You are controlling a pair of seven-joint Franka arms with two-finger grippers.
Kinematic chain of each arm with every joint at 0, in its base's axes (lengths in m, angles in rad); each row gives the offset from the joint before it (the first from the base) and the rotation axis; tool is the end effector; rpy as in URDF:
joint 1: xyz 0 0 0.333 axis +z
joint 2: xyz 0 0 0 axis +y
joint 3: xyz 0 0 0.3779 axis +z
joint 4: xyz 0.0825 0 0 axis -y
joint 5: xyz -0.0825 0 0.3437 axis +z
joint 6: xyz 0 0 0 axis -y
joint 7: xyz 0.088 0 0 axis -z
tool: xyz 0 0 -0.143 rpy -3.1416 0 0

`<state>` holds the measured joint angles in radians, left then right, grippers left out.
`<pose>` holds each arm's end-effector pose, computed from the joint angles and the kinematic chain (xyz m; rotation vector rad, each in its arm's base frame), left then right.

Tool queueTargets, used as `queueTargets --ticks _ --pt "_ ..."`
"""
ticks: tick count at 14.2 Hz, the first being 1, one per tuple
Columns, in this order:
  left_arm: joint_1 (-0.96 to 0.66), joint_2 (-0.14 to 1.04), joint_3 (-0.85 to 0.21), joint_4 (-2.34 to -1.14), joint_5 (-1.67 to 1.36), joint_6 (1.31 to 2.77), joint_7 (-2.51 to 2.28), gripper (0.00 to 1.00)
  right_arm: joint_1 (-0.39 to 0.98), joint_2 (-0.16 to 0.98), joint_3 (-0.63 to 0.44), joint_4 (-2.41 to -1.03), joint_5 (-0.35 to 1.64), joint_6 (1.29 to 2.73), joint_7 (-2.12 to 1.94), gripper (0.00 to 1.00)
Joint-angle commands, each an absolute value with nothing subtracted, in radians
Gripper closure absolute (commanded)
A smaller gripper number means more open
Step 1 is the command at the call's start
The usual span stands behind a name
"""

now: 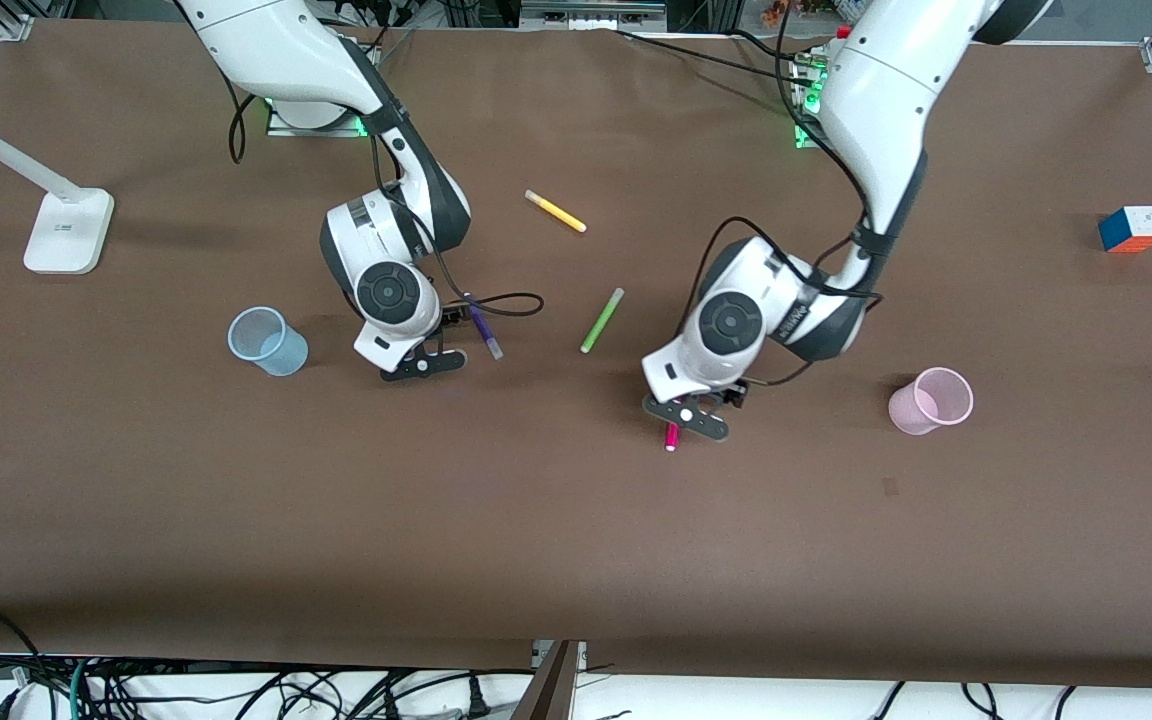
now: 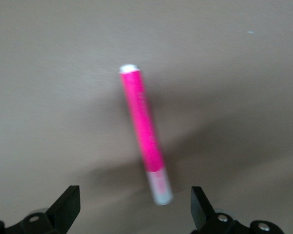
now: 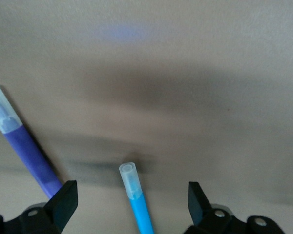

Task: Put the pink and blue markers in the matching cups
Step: 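Lower and close the left gripper on the pink marker while the right grasps blue, then lift the pink marker toward the pink cup while the right gripper lifts blue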

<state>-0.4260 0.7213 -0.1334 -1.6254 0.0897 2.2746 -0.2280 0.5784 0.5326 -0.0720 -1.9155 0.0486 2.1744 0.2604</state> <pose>0.5969 -0.3515 0.2347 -3.0847 0.5640 0.1070 0.5151 0.2925 0.2443 2.9967 0.3278 -0.3814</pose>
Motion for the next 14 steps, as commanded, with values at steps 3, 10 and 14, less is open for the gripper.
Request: queueTargets --ticks 3,10,14 --pt "-0.449 0.703 -0.123 -1.755 0.114 2.464 -0.288 0.0 0.578 0.416 -0.067 -2.12 0.064 2.336 0.268 0.0" --pt "-0.451 0.701 -0.124 -1.755 0.114 2.457 -0.293 0.66 0.578 0.431 -0.061 -2.138 0.063 2.401 0.264 0.19" --pt "-0.451 0.692 -0.124 -1.752 0.114 2.444 -0.293 1.0 0.578 0.442 -0.06 -2.138 0.063 2.417 0.264 0.2"
